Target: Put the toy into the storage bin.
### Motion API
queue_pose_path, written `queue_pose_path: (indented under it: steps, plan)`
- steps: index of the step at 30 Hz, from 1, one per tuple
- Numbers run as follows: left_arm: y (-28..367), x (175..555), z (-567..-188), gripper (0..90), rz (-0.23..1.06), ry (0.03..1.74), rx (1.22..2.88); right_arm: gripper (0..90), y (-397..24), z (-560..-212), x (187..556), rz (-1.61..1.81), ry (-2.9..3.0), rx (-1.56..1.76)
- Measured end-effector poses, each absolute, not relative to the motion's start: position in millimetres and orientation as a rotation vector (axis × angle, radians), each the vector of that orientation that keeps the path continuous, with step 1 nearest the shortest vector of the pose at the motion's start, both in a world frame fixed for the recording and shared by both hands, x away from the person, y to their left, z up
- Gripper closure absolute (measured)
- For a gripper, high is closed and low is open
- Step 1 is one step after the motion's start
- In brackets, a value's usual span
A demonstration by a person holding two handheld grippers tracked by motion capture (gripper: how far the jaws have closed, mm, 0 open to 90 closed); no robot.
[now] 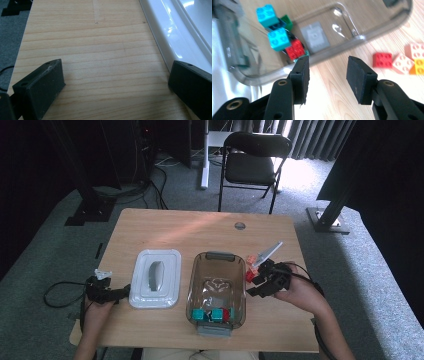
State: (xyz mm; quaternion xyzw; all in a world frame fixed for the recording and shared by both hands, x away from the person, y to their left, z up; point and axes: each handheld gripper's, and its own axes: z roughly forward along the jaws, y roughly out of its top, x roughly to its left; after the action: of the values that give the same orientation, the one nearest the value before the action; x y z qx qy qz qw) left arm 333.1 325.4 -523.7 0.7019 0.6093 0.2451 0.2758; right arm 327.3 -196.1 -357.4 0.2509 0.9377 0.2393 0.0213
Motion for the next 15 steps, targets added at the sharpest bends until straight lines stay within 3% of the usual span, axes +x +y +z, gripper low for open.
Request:
queue_pose_path:
  steps: [15]
  plan:
    - [325,333,-524,0.8,0.659,1.637,1.885,52.9,-245,-390,370,0.742,2.762,1.116]
